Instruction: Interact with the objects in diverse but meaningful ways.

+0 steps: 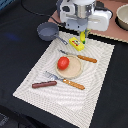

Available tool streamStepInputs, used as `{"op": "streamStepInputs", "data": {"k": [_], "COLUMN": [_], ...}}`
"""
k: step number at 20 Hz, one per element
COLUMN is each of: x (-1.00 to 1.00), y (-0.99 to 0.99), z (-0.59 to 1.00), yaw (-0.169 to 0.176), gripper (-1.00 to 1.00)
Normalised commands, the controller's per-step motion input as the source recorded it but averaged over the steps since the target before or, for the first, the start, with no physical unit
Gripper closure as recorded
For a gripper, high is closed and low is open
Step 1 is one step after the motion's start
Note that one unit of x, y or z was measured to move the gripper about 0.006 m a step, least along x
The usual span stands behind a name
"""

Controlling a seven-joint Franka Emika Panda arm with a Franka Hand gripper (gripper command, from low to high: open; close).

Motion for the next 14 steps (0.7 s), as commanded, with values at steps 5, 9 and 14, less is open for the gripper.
{"op": "streamStepInputs", "data": {"k": [5,9,14], "x": [0.96,0.73,0.43], "y": [0.15,-0.02,-0.05], "z": [0.22,0.08,-0.03], "yaw": [-0.036,-0.022,-0.008], "gripper": [1.00,1.00,1.00]}}
